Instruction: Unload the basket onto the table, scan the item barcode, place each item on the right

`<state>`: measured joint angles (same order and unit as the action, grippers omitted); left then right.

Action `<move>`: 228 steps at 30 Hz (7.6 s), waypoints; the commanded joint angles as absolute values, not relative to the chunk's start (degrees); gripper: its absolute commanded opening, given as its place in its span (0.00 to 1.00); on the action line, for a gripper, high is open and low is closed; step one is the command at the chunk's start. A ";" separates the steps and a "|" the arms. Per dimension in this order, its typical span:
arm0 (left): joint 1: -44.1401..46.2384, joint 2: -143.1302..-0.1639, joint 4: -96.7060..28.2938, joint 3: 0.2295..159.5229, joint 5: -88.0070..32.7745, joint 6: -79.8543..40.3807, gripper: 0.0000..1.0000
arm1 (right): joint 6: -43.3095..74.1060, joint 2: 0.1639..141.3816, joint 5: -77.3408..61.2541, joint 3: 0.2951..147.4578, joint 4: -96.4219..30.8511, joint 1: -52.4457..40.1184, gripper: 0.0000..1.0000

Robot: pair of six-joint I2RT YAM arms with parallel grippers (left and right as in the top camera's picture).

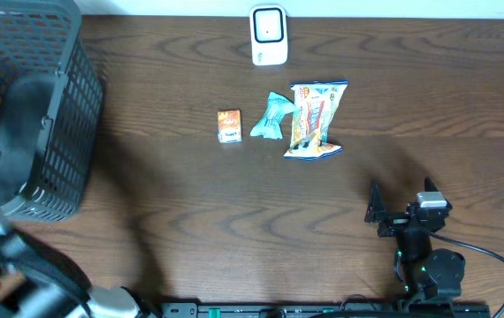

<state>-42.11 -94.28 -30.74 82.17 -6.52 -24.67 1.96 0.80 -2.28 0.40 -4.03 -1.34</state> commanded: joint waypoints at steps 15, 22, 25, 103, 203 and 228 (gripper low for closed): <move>-17.96 -69.97 -17.02 82.37 -38.81 -31.77 0.07 | 2.55 0.82 -1.87 0.36 -4.29 -1.06 0.99; 6.46 -77.54 -21.08 82.28 -33.34 -19.90 0.07 | 2.55 0.82 -1.87 0.36 -4.29 -1.06 0.99; 14.17 -83.33 -22.24 82.28 -31.66 -14.02 0.08 | 2.55 0.82 -1.87 0.36 -4.29 -1.06 0.99; -39.46 -108.86 -51.00 87.44 9.02 -14.26 0.87 | 2.55 0.82 -1.87 0.36 -4.29 -1.06 0.99; -15.92 -81.78 -35.68 96.77 -38.79 -30.74 0.43 | 2.55 0.86 -1.87 0.36 -4.29 -1.06 0.99; 15.44 -115.33 -50.33 96.53 1.15 -10.74 0.48 | 2.55 0.86 -1.87 0.36 -4.29 -1.06 0.99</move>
<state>15.57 -112.81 -49.82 96.25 -1.28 -11.73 1.96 0.86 -2.00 0.40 -4.03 -1.34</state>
